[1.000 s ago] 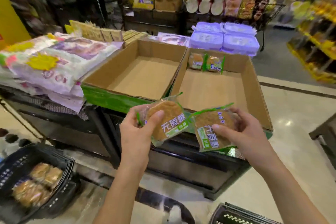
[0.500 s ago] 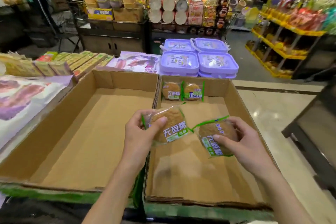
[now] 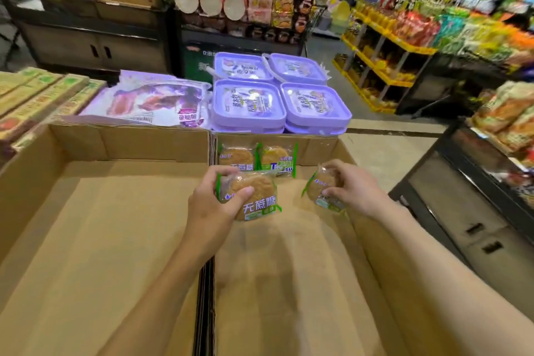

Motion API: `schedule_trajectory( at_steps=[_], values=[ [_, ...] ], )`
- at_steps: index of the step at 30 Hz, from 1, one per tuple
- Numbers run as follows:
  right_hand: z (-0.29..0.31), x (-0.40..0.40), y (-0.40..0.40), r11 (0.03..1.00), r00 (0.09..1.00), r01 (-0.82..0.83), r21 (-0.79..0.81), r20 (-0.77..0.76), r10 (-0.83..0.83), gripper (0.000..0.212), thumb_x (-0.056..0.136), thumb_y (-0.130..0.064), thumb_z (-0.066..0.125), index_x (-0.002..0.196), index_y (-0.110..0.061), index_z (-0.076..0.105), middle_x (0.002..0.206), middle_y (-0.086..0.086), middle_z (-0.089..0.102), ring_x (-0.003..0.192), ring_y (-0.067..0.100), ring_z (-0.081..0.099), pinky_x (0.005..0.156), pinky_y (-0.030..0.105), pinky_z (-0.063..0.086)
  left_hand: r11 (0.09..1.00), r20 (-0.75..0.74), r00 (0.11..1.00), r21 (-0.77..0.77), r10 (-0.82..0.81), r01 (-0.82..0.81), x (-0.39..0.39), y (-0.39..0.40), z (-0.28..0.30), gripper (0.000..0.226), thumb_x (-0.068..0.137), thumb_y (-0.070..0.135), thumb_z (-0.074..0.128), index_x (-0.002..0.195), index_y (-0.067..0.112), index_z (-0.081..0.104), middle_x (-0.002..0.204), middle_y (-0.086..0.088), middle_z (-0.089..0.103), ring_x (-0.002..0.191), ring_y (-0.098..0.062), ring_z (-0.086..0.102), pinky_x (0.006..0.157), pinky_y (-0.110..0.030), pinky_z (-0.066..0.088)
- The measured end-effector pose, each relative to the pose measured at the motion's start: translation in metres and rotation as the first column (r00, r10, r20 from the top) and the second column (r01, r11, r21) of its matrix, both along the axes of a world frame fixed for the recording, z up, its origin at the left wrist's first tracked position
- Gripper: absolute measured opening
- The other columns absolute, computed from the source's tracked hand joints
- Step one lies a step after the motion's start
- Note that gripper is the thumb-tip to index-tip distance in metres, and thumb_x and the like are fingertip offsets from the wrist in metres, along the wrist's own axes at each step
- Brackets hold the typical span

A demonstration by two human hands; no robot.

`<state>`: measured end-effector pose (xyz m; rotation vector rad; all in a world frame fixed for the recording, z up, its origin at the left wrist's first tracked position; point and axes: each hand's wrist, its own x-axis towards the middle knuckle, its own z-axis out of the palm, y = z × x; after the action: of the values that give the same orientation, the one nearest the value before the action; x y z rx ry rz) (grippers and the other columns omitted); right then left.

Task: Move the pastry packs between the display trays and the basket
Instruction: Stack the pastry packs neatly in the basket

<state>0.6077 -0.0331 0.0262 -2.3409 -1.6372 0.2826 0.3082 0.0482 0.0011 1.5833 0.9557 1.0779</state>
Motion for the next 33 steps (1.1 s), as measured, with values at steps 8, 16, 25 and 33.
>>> schedule_trajectory(
  at_steps=[8,16,25,33],
  values=[
    [-0.041,0.073,0.112,0.969,0.94,-0.195,-0.15,0.254,0.228,0.054,0.081,-0.031,0.078,0.127,-0.023,0.051,0.117,0.006,0.059,0.109,0.031,0.06,0.083,0.041,0.05,0.989,-0.297,0.954,0.149,0.035,0.01,0.044,0.023,-0.015,0.056,0.085,0.018,0.079,0.13,0.04,0.055,0.108,0.023,0.066,0.094,0.001,0.061,0.084,-0.014,0.046],
    [-0.073,0.081,0.12,0.994,0.874,-0.108,-0.019,0.475,0.105,0.053,0.083,-0.017,0.072,0.131,-0.017,0.05,0.139,0.023,0.047,0.127,0.041,0.044,0.096,0.045,0.04,0.986,-0.663,0.746,0.156,0.055,0.065,0.079,0.055,-0.047,0.027,0.092,0.024,0.07,0.118,0.028,0.063,0.106,0.002,0.06,0.093,-0.019,0.06,0.091,-0.04,0.048],
    [-0.082,0.077,0.11,0.986,0.826,-0.143,0.081,0.559,0.074,0.065,0.055,-0.015,0.088,0.114,-0.014,0.061,0.102,0.019,0.058,0.093,0.037,0.055,0.083,0.044,0.044,0.909,-0.983,0.11,0.18,0.149,0.375,0.083,0.058,-0.049,0.078,0.075,0.045,0.081,0.138,0.026,0.039,0.13,-0.005,0.042,0.116,-0.03,0.048,0.091,-0.041,0.044],
    [-0.073,0.073,0.102,0.969,0.888,-0.15,0.196,0.457,0.045,0.05,0.069,-0.029,0.084,0.112,-0.014,0.063,0.111,0.016,0.058,0.1,0.037,0.054,0.088,0.045,0.041,0.767,-0.909,-0.03,0.333,0.416,0.548,0.098,0.059,-0.051,0.076,0.08,0.017,0.069,0.145,0.017,0.029,0.133,-0.01,0.048,0.12,-0.033,0.047,0.099,-0.046,0.036]
  ],
)
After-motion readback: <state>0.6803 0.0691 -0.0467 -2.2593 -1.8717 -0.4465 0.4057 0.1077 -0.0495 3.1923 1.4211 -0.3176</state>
